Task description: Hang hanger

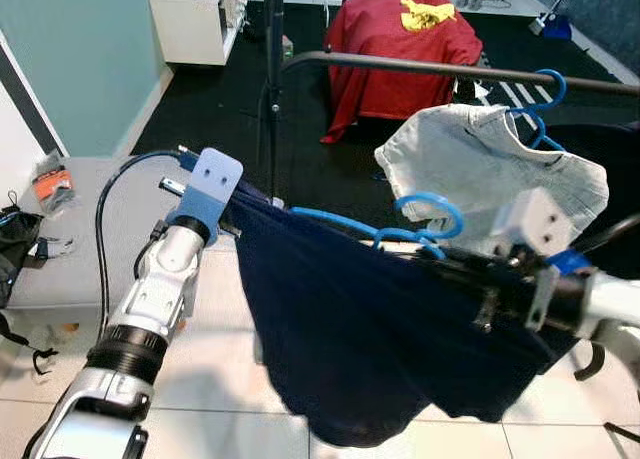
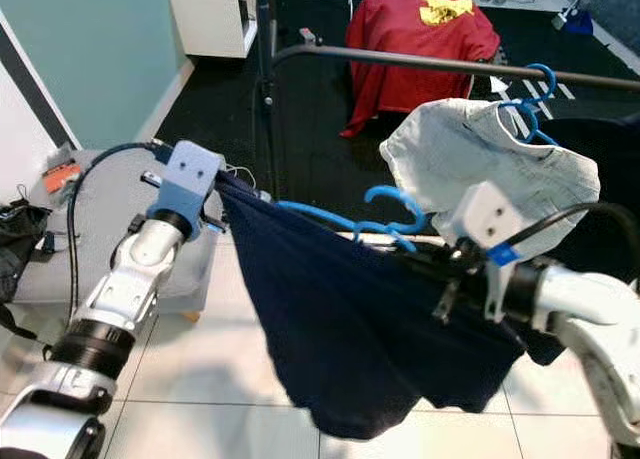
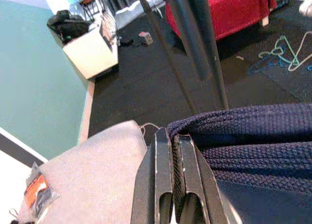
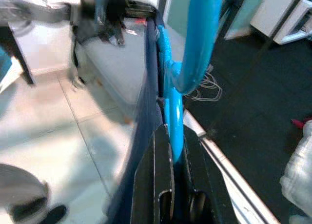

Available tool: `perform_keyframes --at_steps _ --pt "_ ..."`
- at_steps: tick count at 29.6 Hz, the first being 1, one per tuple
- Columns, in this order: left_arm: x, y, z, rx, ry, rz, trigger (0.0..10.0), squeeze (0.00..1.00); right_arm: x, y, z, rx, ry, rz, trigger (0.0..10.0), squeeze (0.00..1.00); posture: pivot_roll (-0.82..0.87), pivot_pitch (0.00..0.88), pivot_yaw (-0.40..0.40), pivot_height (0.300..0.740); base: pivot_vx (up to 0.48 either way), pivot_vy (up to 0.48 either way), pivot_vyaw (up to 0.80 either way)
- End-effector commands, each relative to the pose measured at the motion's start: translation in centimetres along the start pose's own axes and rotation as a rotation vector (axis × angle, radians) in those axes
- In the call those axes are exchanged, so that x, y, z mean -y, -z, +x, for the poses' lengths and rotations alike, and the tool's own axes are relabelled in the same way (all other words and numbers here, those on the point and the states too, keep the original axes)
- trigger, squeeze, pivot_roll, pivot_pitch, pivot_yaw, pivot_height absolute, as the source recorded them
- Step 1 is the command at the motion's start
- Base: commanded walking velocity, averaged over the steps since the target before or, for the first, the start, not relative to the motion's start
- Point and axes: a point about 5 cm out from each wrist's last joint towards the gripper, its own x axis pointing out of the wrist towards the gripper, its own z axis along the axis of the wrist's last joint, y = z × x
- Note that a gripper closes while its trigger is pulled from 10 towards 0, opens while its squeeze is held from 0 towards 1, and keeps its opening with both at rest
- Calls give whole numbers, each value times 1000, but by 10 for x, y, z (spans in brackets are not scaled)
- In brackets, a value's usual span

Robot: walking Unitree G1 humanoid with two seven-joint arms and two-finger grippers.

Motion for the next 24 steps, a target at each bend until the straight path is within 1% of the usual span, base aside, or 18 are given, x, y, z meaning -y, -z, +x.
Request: perform_keyframes --at_steps 1,5,6,8,10,11,12,13,15,16,17,18,19,20,21,22,23,24 --pt "-23 31 -8 -130 -72 50 0 0 6 -10 -12 27 33 3 0 0 -68 175 -23 740 0 0 0" --pt "-16 37 -11 -149 -45 53 0 0 9 -16 -12 65 62 -3 0 0 -71 176 -21 740 0 0 0" --pt "-10 41 -13 -159 -25 48 0 0 12 -19 -13 87 84 1 0 0 -73 178 -22 740 0 0 0" --pt "-10 41 -13 -159 -25 48 0 0 12 -19 -13 87 84 1 0 0 -73 178 -22 740 0 0 0" --pt "4 45 -18 -168 21 32 0 0 15 -23 -13 132 96 12 0 0 -71 181 -27 740 0 0 0" --pt "4 45 -18 -168 21 32 0 0 15 -23 -13 132 96 12 0 0 -71 181 -27 740 0 0 0" --pt "11 45 -20 -165 41 22 0 0 18 -26 -13 161 120 11 0 0 -70 182 -27 740 0 0 0" --pt "11 45 -20 -165 41 22 0 0 18 -26 -13 161 120 11 0 0 -70 182 -27 740 0 0 0" --pt "20 43 -23 -150 70 -7 0 0 25 -31 -13 196 181 -11 0 0 -73 181 -26 740 0 0 0" --pt "25 41 -24 -130 98 -38 0 0 29 -31 -13 210 220 -20 0 0 -72 179 -27 740 0 0 0" --pt "25 41 -24 -130 98 -38 0 0 29 -31 -13 210 220 -20 0 0 -72 179 -27 740 0 0 0" --pt "35 33 -26 -85 159 -97 0 0 35 -30 -11 225 285 -15 0 0 -74 178 -28 740 0 0 0" --pt "35 33 -26 -85 159 -97 0 0 35 -30 -11 225 285 -15 0 0 -74 178 -28 740 0 0 0" --pt "48 19 -29 -11 252 -189 0 0 41 -27 -7 235 361 -20 0 0 -76 174 -29 740 0 0 0" --pt "62 0 -33 71 350 -287 0 0 44 -22 2 259 422 -5 0 0 -76 174 -29 740 0 0 0" --pt "62 0 -33 71 350 -287 0 0 44 -22 2 259 422 -5 0 0 -76 174 -29 740 0 0 0" --pt "71 -15 -37 138 419 -362 0 0 44 -18 11 276 467 11 0 0 -74 170 -30 740 0 0 0" --pt "71 -15 -37 138 419 -362 0 0 44 -18 11 276 467 11 0 0 -74 170 -30 740 0 0 0"
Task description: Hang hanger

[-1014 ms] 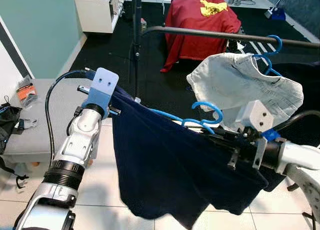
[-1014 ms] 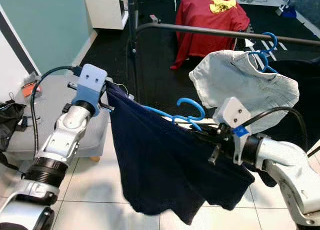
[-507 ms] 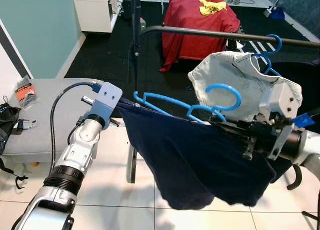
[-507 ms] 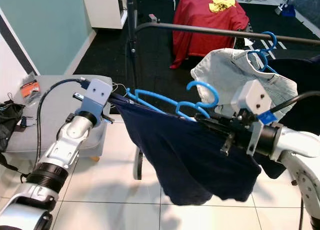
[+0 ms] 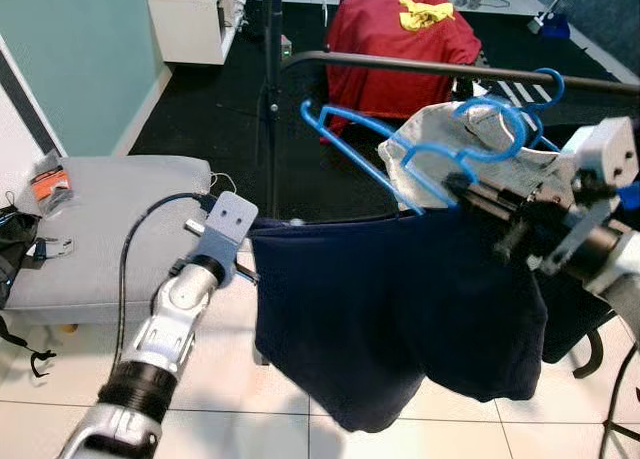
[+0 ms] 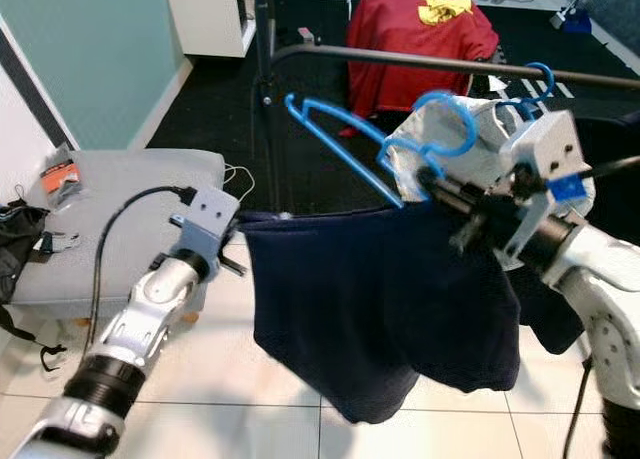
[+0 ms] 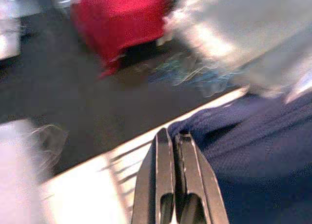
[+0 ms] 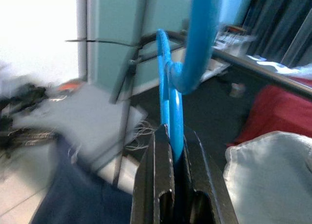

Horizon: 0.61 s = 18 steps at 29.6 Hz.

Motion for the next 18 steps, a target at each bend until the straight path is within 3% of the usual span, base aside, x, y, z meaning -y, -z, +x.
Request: perform_keyframes --at_steps 1,2,5,6,7,8,10,11,12,13,15,18 --pt "18 -16 2 79 103 -74 0 0 -5 5 8 29 55 -11 0 0 -73 164 -30 740 0 0 0" --pt "18 -16 2 79 103 -74 0 0 -5 5 8 29 55 -11 0 0 -73 164 -30 740 0 0 0" --pt "44 -37 6 165 229 -132 0 0 -17 24 22 45 120 44 0 0 -72 154 -31 740 0 0 0" --pt "44 -37 6 165 229 -132 0 0 -17 24 22 45 120 44 0 0 -72 154 -31 740 0 0 0" --pt "59 -49 5 204 319 -156 0 0 -22 36 29 46 165 79 0 0 -71 149 -33 740 0 0 0" --pt "59 -49 5 204 319 -156 0 0 -22 36 29 46 165 79 0 0 -71 149 -33 740 0 0 0" --pt "79 -61 1 237 456 -178 0 0 -26 54 35 22 237 103 0 0 -67 145 -31 740 0 0 0" --pt "79 -61 1 237 456 -178 0 0 -26 54 35 22 237 103 0 0 -67 145 -31 740 0 0 0" --pt "87 -63 -2 239 512 -174 0 0 -26 63 37 -11 268 41 0 0 -62 140 -32 740 0 0 0" --pt "87 -63 -2 239 512 -174 0 0 -26 63 37 -11 268 41 0 0 -62 140 -32 740 0 0 0" --pt "97 -65 -11 232 622 -206 0 0 -25 62 39 13 342 -176 0 0 -57 134 -35 740 0 0 0" --pt "98 -67 -14 231 656 -226 0 0 -24 57 39 52 375 -236 0 0 -57 134 -35 740 0 0 0"
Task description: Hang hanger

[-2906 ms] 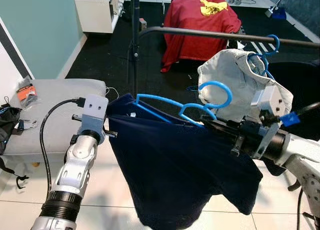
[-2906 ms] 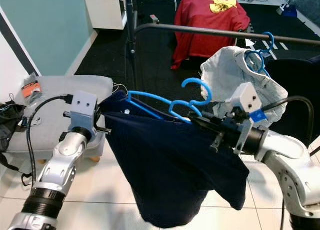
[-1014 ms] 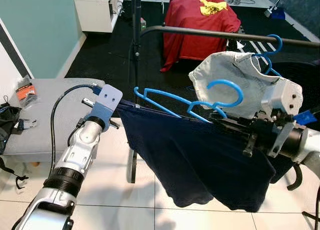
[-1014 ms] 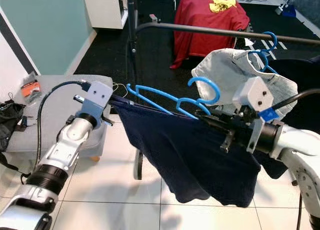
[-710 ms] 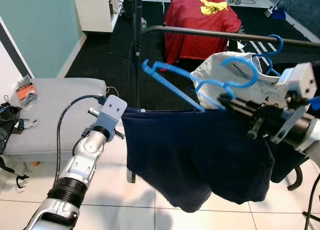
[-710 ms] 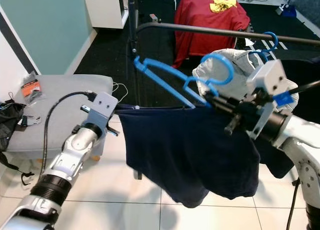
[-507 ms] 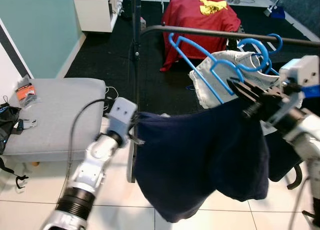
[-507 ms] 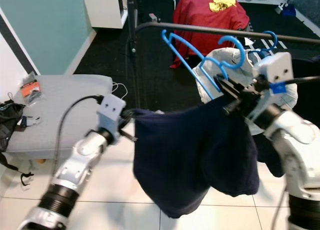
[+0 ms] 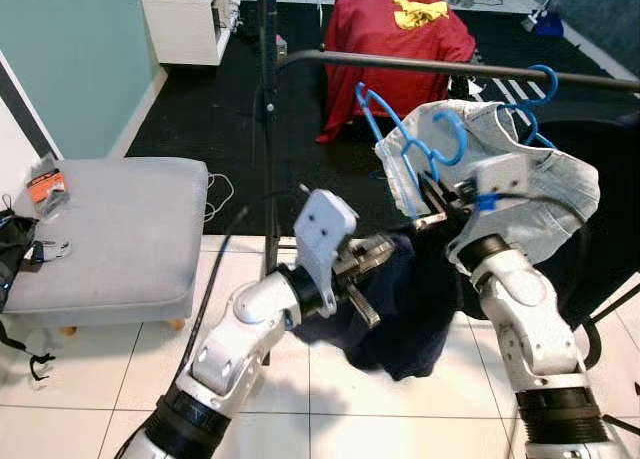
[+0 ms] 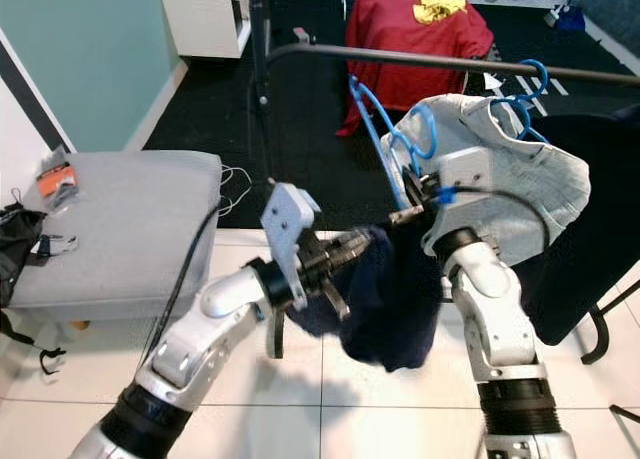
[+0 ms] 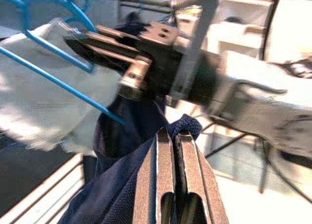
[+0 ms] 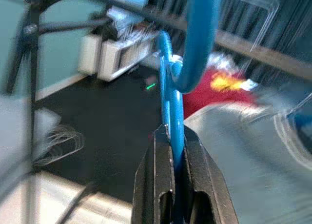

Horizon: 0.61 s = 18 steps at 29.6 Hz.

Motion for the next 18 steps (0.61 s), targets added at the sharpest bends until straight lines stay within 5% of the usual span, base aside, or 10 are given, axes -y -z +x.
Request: perform_keyframes --at_steps 1,3,7,9,11,16,18 --pt "4 -3 -4 4 45 -33 0 0 3 -14 3 111 60 -63 0 0 -57 133 -34 740 0 0 0" --pt "4 -3 -4 4 45 -33 0 0 3 -14 3 111 60 -63 0 0 -57 133 -34 740 0 0 0" --pt "-13 11 -22 -99 -20 11 0 0 16 -45 8 275 145 -41 0 0 -56 132 -34 740 0 0 0" --pt "-37 40 -56 -295 -124 90 0 0 25 -80 14 438 174 15 0 0 -53 138 -37 740 0 0 0" --pt "-42 49 -70 -359 -155 102 0 0 27 -91 17 485 174 27 0 0 -53 143 -37 740 0 0 0" --pt "-44 54 -81 -397 -173 98 0 0 26 -96 18 510 167 32 0 0 -54 143 -37 740 0 0 0" --pt "-46 62 -95 -448 -200 82 0 0 20 -93 20 502 149 34 0 0 -51 133 -36 740 0 0 0"
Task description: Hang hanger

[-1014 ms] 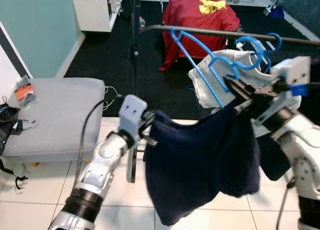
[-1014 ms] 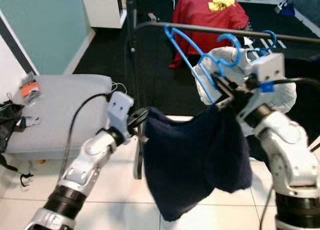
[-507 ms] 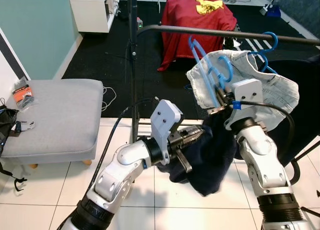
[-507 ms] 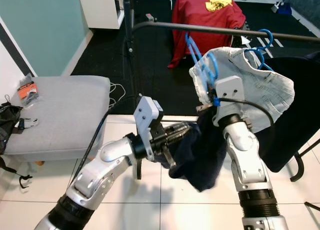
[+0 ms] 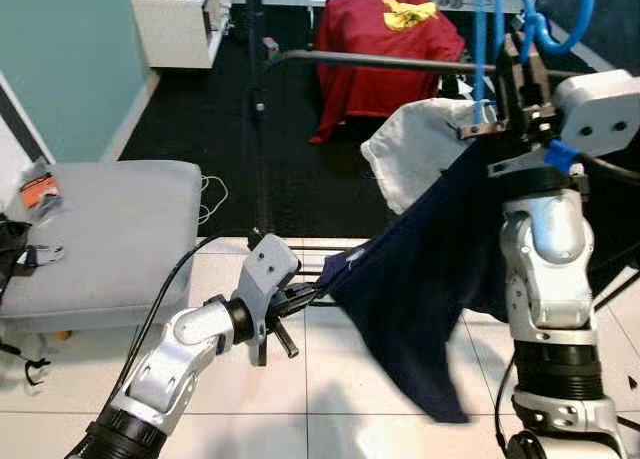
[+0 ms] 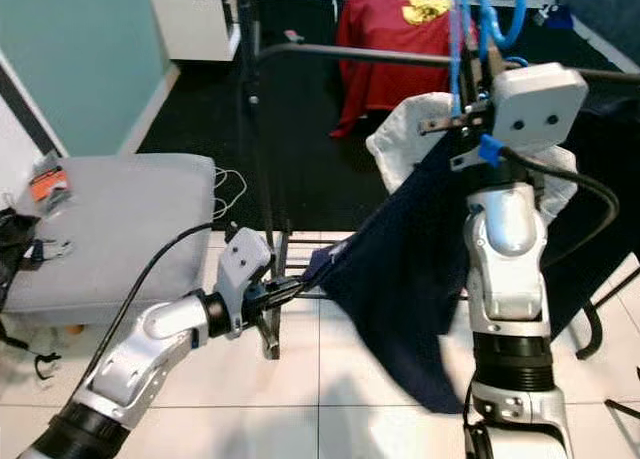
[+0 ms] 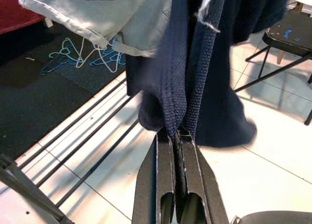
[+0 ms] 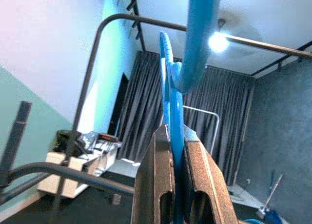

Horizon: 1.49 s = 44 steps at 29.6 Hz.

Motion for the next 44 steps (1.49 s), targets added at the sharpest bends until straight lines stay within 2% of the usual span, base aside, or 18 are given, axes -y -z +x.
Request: perform_keyframes --at_steps 1,5,11,13,16,24,28,29,31,33,34,35,36,37,38,41,43,44 --pt "0 15 -7 -65 -9 -14 0 0 4 -4 0 32 17 0 0 0 -51 133 -36 740 0 0 0" --pt "-6 51 -31 -213 -76 -24 0 0 -4 9 -10 22 33 -14 0 0 -28 88 -27 740 0 0 0" --pt "-13 67 -37 -299 -144 23 0 0 12 2 4 71 138 -30 0 0 -35 116 -25 740 0 0 0" --pt "-14 74 -41 -326 -166 27 0 0 22 -3 11 92 204 -2 0 0 -38 130 -24 740 0 0 0" --pt "-17 94 -61 -396 -227 27 0 0 58 -25 25 170 304 38 0 0 -35 136 -26 740 0 0 0" --pt "-20 92 -63 -350 -288 -18 0 0 72 -27 28 155 288 50 0 0 -38 150 -34 740 0 0 0" --pt "-16 94 -62 -361 -250 30 0 0 74 -21 25 118 317 68 0 0 -43 157 -36 740 0 0 0" --pt "-12 90 -60 -314 -232 -9 0 0 69 -20 26 98 249 -39 0 0 -50 161 -33 740 0 0 0" --pt "-12 90 -60 -314 -232 -9 0 0 69 -20 26 98 249 -39 0 0 -50 161 -33 740 0 0 0" --pt "-8 55 -40 -77 -213 -170 0 0 52 -7 22 46 156 -99 0 0 -51 163 -38 740 0 0 0" --pt "-8 55 -40 -77 -213 -170 0 0 52 -7 22 46 156 -99 0 0 -51 163 -38 740 0 0 0" --pt "-8 35 -29 33 -204 -219 0 0 45 3 16 11 161 -92 0 0 -48 161 -42 740 0 0 0" --pt "-8 35 -29 33 -204 -219 0 0 45 3 16 11 161 -92 0 0 -48 161 -42 740 0 0 0" --pt "-8 13 -14 129 -202 -221 0 0 32 18 5 -47 179 -92 0 0 -41 160 -45 740 0 0 0" --pt "-8 13 -14 129 -202 -221 0 0 32 18 5 -47 179 -92 0 0 -41 160 -45 740 0 0 0" --pt "-12 -35 13 313 -225 -219 0 0 -2 42 -21 -148 126 -133 0 0 -45 160 -45 740 0 0 0" --pt "-12 -35 13 313 -225 -219 0 0 -2 42 -21 -148 126 -133 0 0 -45 160 -45 740 0 0 0" --pt "-17 -53 15 391 -235 -248 0 0 -11 44 -27 -157 74 -178 0 0 -49 161 -42 740 0 0 0"
